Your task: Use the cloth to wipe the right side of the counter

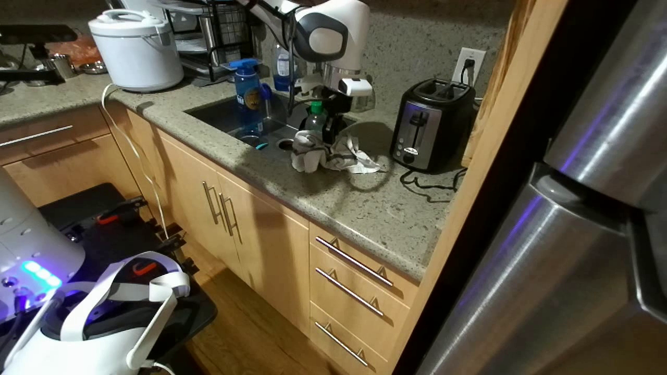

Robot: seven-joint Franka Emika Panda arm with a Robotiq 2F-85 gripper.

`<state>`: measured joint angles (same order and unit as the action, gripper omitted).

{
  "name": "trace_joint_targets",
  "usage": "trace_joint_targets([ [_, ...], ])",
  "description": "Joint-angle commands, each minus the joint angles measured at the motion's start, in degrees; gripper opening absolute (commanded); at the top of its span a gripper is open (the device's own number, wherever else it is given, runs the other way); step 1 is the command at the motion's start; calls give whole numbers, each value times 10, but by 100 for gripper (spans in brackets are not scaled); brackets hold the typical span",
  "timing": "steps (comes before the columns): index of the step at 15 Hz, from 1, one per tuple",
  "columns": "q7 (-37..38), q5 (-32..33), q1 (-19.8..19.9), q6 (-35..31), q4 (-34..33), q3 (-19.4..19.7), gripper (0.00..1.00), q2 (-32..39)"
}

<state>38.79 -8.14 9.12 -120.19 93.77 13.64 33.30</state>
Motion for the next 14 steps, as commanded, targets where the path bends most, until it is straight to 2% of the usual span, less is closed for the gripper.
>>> trace_joint_targets([
  [1,34,4,-2,19,-71,1,3,60],
  [8,71,4,6,65,-167,-1,3,119],
  [14,87,4,11,79,-217,-3,3,152],
])
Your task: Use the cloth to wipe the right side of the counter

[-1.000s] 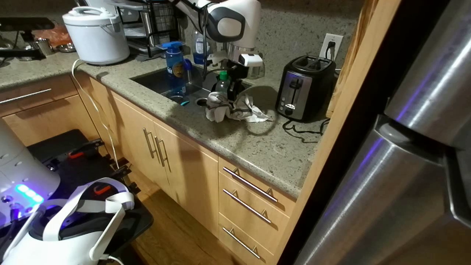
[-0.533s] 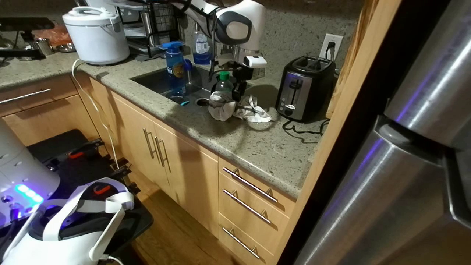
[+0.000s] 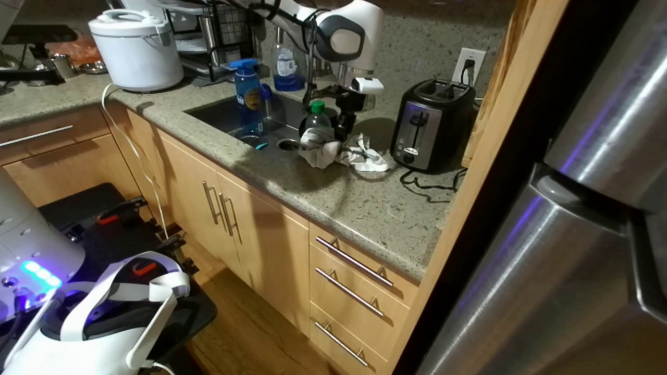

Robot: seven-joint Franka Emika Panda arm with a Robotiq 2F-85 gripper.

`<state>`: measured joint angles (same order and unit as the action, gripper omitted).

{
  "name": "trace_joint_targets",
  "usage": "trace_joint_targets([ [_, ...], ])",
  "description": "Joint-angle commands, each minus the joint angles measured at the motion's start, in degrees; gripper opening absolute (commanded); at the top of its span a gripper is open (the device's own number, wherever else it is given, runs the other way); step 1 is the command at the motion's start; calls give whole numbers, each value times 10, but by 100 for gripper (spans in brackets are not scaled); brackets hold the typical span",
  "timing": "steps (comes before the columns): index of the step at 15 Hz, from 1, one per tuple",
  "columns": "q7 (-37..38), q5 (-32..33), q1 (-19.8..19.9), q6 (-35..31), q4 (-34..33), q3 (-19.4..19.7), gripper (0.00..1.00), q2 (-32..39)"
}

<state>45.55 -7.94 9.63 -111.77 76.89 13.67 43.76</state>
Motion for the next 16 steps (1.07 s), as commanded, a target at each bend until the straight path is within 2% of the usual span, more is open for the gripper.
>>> trace_joint_targets([
  [1,19,1,6,-6,-55,-4,3,52],
  [16,56,8,0,9,-176,-9,3,120],
])
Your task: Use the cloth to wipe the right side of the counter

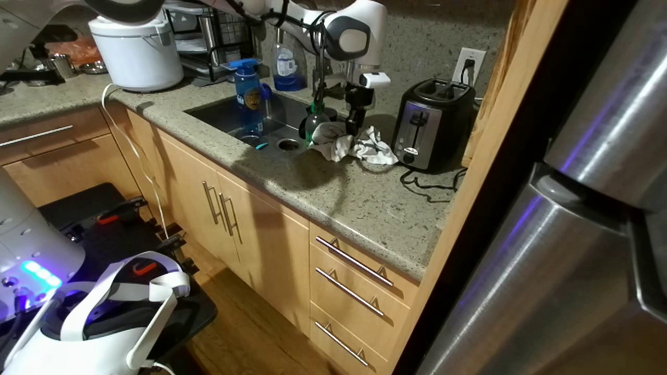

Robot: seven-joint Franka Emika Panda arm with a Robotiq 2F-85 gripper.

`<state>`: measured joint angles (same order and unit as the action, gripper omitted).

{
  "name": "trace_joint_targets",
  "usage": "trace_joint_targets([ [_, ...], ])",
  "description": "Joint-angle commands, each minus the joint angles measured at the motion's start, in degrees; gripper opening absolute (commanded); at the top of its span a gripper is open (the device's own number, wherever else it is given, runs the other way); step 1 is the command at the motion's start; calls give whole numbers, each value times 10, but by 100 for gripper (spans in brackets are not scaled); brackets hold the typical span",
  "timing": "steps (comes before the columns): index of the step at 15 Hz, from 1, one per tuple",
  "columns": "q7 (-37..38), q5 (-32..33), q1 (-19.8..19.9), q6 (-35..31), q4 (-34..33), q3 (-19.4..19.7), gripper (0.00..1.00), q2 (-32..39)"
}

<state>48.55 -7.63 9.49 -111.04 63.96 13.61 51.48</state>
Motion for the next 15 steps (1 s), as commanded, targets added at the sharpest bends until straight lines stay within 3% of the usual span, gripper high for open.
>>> trace_joint_targets([
  [1,30,5,1,7,-55,-10,3,47],
  [15,85,15,8,65,-262,-23,3,147],
])
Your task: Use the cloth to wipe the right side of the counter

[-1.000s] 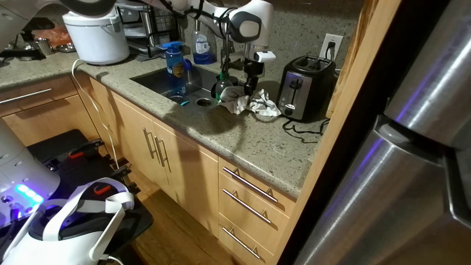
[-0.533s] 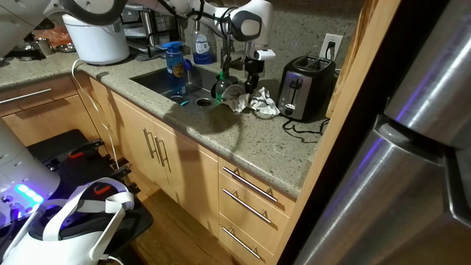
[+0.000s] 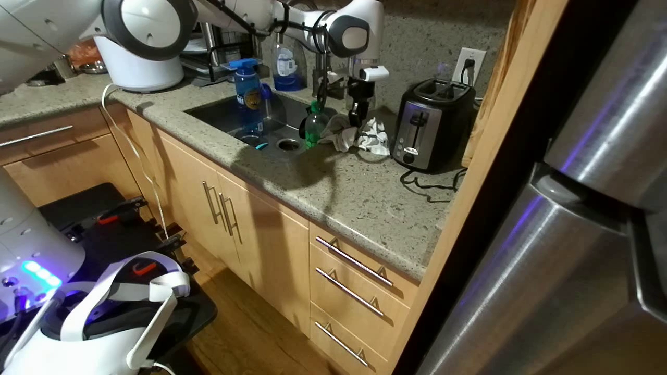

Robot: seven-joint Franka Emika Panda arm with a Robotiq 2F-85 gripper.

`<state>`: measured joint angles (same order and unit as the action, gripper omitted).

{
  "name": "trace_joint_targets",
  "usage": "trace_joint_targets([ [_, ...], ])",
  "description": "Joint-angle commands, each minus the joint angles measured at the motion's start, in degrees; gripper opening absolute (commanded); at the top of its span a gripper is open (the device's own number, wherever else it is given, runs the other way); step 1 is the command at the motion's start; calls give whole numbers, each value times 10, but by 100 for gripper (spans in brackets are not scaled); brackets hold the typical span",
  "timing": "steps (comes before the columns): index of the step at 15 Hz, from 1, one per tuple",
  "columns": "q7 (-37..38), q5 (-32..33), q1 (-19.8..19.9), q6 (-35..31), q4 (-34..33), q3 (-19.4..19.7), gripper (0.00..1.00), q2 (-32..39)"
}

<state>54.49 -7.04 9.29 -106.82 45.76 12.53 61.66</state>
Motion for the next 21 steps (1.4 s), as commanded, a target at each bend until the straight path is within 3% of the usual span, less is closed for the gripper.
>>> trace_joint_targets([
  [1,27,10,12,25,-93,-13,3,53],
  [4,36,10,18,31,-129,-15,3,72],
  [12,27,0,25,32,-117,1,3,79],
  [21,-34,-7,46,128,-75,-6,3,56],
])
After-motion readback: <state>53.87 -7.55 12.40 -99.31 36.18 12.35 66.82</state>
